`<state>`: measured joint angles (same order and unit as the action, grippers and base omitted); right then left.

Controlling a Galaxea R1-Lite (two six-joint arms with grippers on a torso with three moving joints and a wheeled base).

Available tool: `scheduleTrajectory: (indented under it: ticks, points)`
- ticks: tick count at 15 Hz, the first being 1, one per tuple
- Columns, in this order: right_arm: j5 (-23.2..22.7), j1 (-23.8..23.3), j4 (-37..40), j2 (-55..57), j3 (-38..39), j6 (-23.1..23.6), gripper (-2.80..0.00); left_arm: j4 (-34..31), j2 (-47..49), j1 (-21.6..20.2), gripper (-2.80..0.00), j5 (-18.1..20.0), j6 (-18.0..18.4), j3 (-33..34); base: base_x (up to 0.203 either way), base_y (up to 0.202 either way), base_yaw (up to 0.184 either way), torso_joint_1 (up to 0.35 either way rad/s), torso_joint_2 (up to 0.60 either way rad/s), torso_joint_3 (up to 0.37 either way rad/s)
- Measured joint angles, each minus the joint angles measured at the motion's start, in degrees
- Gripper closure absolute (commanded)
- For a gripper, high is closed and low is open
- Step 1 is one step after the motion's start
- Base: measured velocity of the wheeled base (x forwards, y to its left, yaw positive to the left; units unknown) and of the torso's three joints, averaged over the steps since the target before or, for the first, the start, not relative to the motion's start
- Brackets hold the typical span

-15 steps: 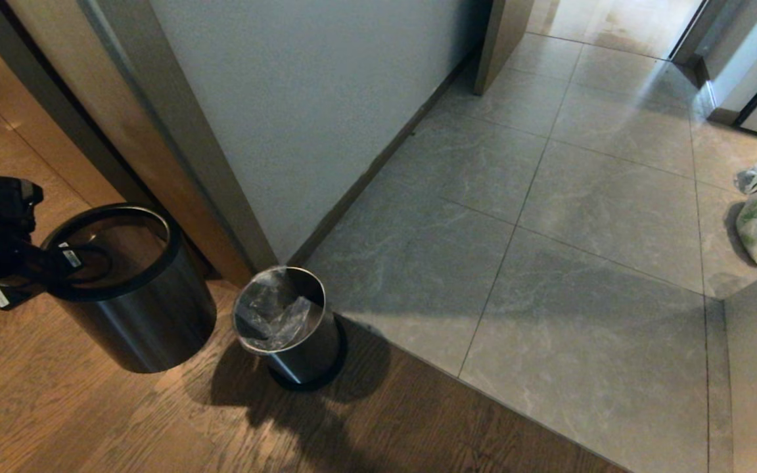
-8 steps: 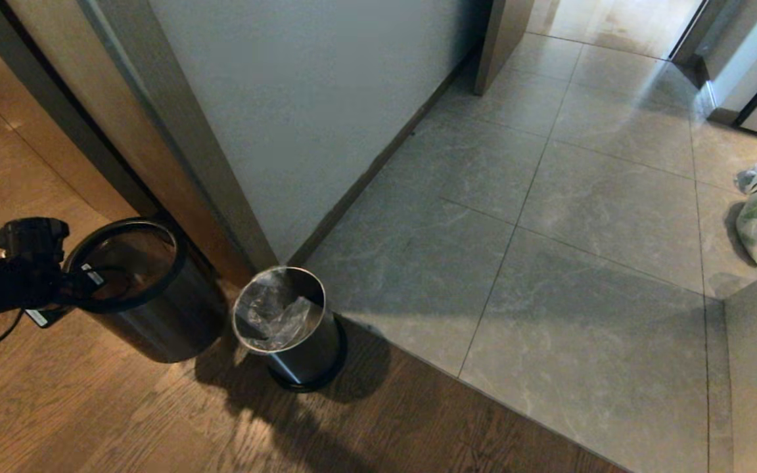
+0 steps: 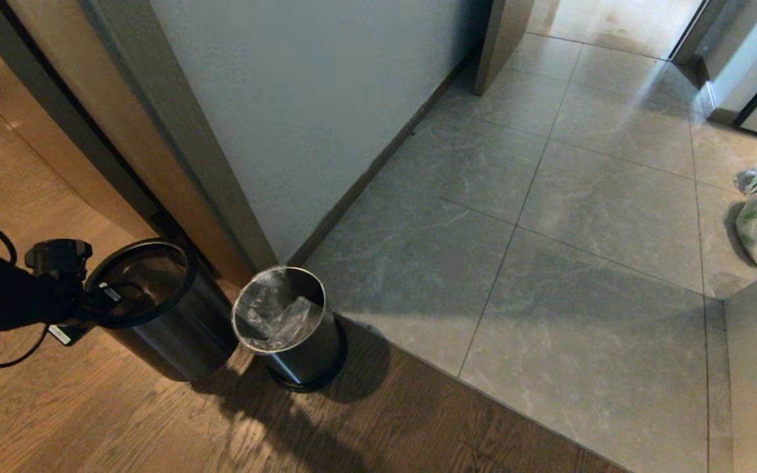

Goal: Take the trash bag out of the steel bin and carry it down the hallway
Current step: Place the outer trash can on the ground

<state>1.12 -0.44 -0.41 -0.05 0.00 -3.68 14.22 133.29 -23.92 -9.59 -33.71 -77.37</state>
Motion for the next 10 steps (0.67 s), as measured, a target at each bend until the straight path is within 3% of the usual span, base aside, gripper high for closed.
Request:
scheduleTrajectory:
  ticks: [7,10]
  points:
    - [0.0,0.0,0.0,0.0,0.0,0.02,0.0,0.62,3.93,0.66,0.0,1.02,-1.41,-0.24,0.0,0.0,0.0,0.0,0.0,0.0]
    - [0.0,0.0,0.0,0.0,0.0,0.02,0.0,4.33,5.98,0.66,0.0,1.27,-2.34,0.28,0.0,0.0,0.0,0.0,0.0,0.0]
